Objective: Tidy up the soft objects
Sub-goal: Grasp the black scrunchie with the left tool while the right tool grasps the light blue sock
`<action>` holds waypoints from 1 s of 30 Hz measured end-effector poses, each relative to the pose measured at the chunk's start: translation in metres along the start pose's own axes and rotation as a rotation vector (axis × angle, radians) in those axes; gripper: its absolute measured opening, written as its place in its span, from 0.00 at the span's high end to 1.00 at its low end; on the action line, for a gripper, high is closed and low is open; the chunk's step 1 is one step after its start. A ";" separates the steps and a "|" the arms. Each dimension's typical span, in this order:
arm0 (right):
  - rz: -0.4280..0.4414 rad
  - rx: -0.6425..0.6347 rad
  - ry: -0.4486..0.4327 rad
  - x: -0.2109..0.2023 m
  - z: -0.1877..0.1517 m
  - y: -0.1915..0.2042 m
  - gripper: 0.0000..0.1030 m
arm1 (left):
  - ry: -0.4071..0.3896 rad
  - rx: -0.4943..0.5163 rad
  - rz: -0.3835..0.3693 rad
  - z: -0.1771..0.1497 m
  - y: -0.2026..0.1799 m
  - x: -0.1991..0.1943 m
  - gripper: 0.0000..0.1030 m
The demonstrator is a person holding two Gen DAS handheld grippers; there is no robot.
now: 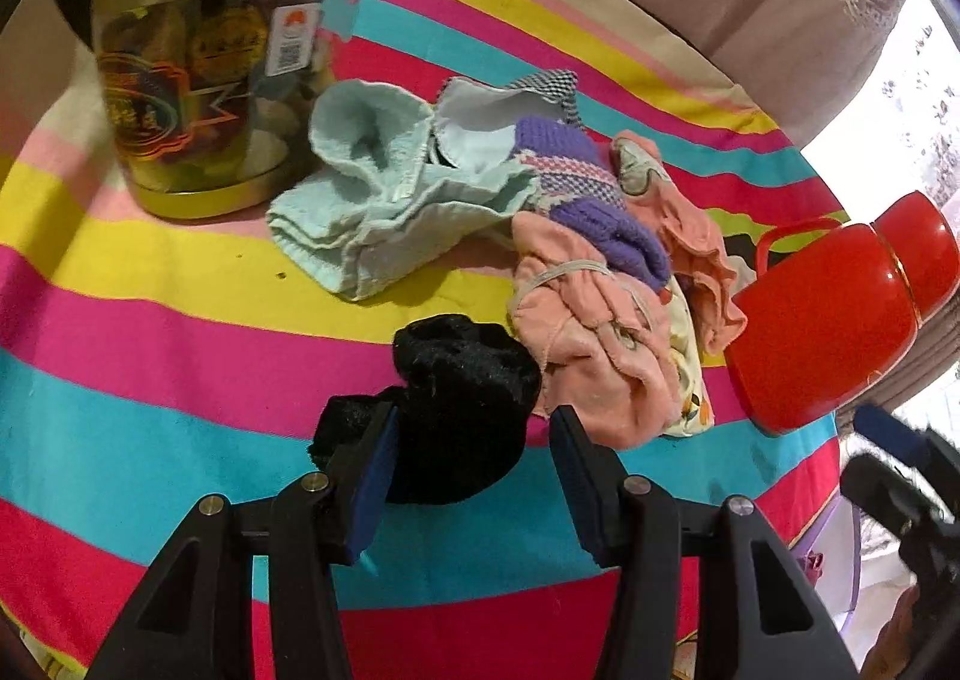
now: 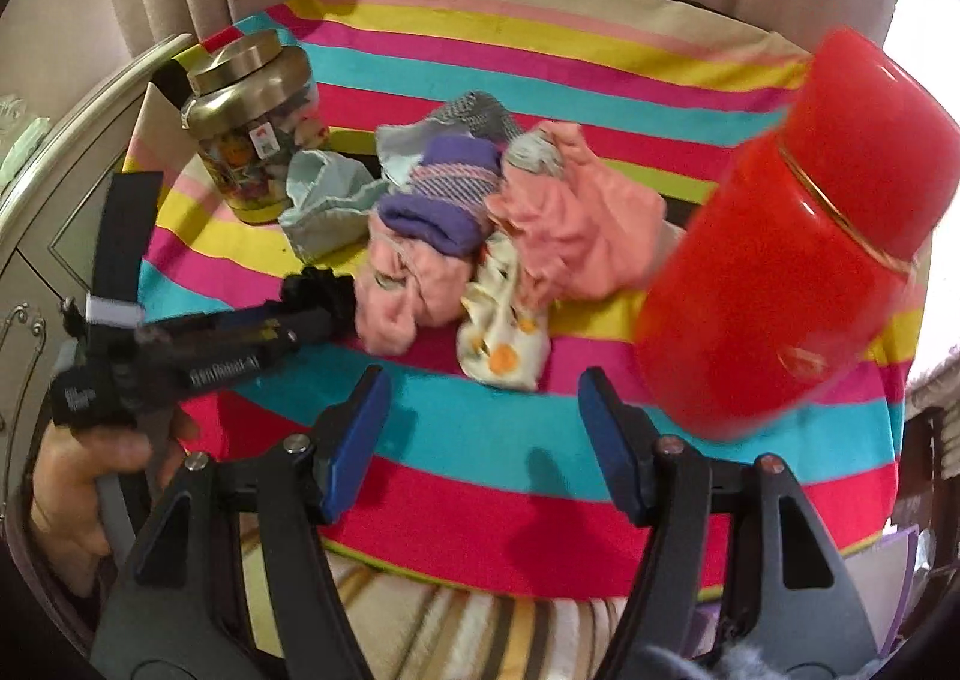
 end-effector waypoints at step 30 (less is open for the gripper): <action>0.076 -0.171 0.046 0.152 0.099 0.125 0.24 | -0.377 -0.486 0.069 0.015 0.108 -0.076 0.90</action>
Point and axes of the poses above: each gripper's, at about its wrist camera, not at the fingertips, and x roughly the way its jaws point, y to its left, z to its top, the point moved 10 cm from there along x, roughly the way its jaws point, and after that the axes turned 6 degrees about -x, right-handed, at the moved point
